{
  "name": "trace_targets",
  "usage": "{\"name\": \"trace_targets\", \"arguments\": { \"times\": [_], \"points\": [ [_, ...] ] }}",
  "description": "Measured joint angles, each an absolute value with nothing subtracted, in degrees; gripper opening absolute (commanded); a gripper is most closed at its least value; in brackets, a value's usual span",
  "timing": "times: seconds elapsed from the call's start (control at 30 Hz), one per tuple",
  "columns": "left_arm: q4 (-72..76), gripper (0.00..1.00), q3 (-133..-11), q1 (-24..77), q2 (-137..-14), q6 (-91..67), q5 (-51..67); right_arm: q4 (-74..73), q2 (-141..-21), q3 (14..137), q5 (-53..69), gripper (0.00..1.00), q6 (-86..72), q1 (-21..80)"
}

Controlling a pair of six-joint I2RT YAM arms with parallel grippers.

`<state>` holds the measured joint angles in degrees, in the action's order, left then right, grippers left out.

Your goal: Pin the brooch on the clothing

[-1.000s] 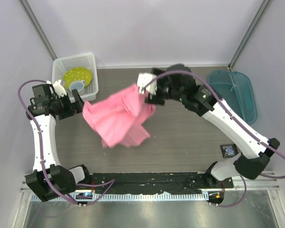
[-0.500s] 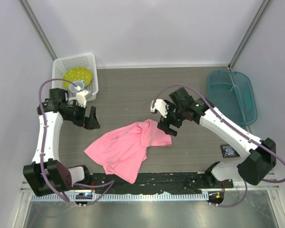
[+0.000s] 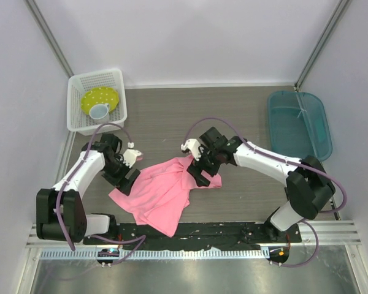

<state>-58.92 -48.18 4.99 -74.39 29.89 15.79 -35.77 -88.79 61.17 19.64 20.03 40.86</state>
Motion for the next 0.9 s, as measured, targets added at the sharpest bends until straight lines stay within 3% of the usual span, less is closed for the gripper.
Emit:
{"name": "trace_targets", "arguments": {
  "times": [0.13,0.27,0.33,0.4,0.47,0.5,0.53,0.57,0.6,0.9],
  "points": [
    [-56.60,0.82,-44.60,4.99,-75.46,30.22,9.96,-30.96,-90.98,59.59,15.90,0.94,16.49,44.45],
    [-53.89,0.70,-42.89,5.02,-77.34,29.78,5.96,-27.05,-94.63,59.44,11.29,0.77,14.39,46.59],
    [-52.62,0.58,-42.76,5.02,-78.65,29.28,4.69,-25.85,-96.51,59.33,8.95,0.70,13.63,46.94],
    [-51.09,0.49,-42.76,5.02,-80.58,28.64,3.62,-25.08,-98.35,59.07,6.20,0.58,12.99,46.98],
    [-50.00,0.43,-42.76,5.02,-82.76,28.23,3.01,-24.43,-98.98,58.96,4.32,0.35,12.86,46.74],
    [-50.06,0.32,-43.13,5.02,-83.77,27.92,2.26,-24.36,-98.98,58.94,4.08,0.26,13.02,46.61],
    [-50.06,0.25,-43.38,5.02,-84.16,27.40,1.98,-24.25,-98.98,58.89,3.88,0.09,13.02,46.44],
    [-49.95,0.04,-43.70,5.02,-84.58,27.27,1.87,-24.14,-98.91,58.78,3.66,0.01,13.13,46.15],
    [-50.04,0.00,-44.12,5.02,-85.06,26.85,1.80,-24.03,-98.74,58.63,3.46,0.01,13.43,45.74],
    [-52.58,0.00,-55.86,4.86,-88.64,23.03,5.39,-31.68,-95.57,60.40,3.31,0.01,18.85,32.21]
  ]
}}
